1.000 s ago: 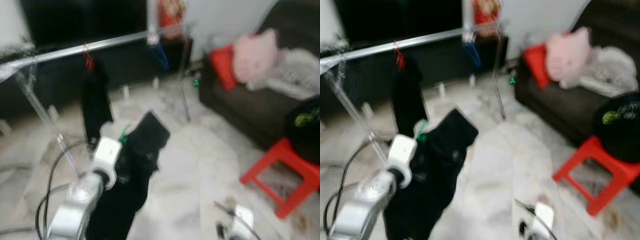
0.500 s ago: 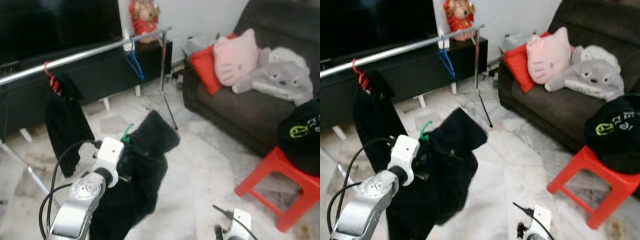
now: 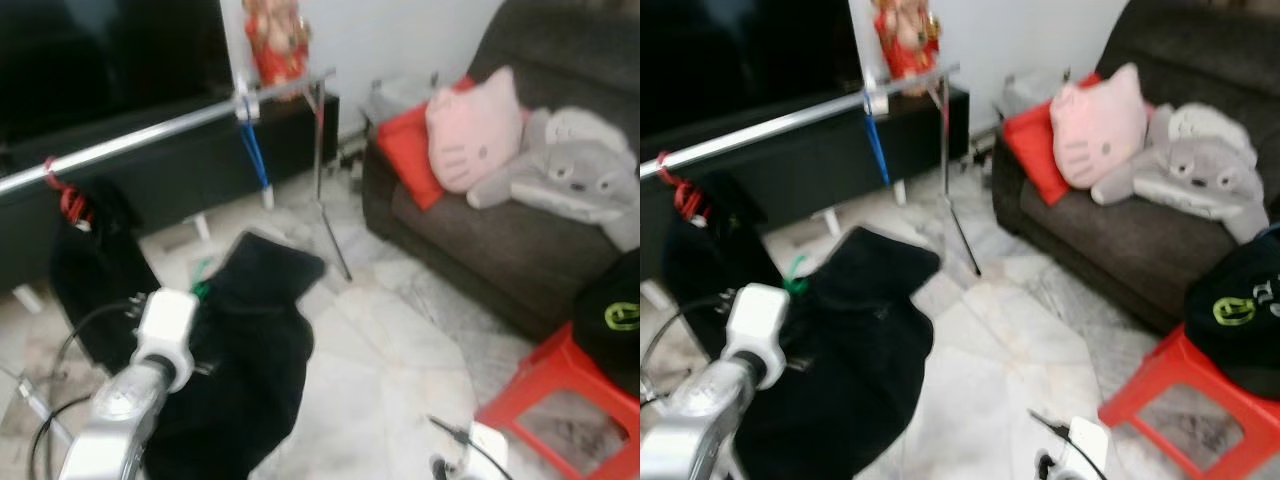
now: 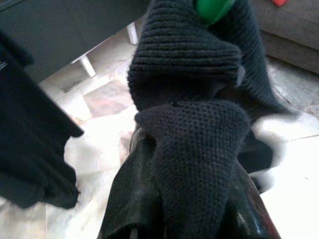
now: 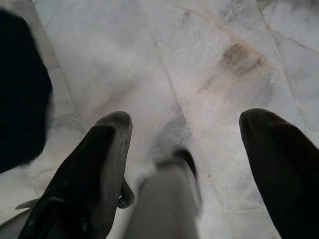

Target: Hang hanger

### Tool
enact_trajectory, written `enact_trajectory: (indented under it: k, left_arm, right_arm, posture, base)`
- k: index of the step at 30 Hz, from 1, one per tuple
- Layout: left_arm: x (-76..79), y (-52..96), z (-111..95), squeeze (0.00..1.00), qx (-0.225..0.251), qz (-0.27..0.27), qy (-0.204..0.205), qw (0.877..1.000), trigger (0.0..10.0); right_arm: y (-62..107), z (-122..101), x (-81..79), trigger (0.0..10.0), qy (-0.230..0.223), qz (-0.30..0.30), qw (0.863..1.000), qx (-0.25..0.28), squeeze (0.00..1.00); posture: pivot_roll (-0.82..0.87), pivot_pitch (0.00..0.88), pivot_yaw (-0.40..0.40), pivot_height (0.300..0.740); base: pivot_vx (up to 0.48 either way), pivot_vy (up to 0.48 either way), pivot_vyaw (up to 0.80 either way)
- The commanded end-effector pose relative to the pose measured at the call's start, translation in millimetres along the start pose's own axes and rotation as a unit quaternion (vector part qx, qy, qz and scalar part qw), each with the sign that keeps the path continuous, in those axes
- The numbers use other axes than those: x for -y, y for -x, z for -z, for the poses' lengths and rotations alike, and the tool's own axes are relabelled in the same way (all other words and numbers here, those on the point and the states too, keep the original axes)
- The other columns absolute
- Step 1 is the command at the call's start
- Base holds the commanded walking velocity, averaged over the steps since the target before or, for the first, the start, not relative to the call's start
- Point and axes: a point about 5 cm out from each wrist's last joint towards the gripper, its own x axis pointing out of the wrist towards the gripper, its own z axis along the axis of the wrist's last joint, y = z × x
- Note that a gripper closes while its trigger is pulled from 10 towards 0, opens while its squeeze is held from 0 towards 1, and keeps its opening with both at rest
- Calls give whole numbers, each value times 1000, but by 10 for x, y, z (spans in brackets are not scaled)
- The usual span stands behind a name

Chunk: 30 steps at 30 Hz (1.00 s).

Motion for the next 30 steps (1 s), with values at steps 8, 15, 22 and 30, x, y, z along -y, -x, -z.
enact_trajectory:
  k: [8, 15, 22, 30]
  left_arm:
    - [-1, -15, -81, 0, 29, -2, 0, 1000, 10000]
    - [-25, -5, -99, 0, 29, -9, -8, 1000, 10000]
    - [-25, -11, -118, 0, 31, -11, -10, 999, 10000]
    - [-8, -23, -134, 0, 31, -8, -13, 999, 10000]
  right_arm:
    - [0, 8, 61, 10000, 7, 1, 1000, -7, 0]
    - [0, 5, 45, 10000, 24, -5, 1000, -10, 0]
    - [-2, -18, 48, 10000, 35, -3, 999, -11, 0]
    - [-3, -31, 43, 10000, 48, -4, 999, -15, 0]
  posture:
    - [-33, 0, 30, 740]
    - [-25, 0, 24, 740]
    - [-23, 0, 24, 740]
    - [-25, 0, 23, 740]
  base:
    - [468, 0, 0]
    - [422, 0, 0]
    - [380, 0, 358]
    - [329, 0, 800]
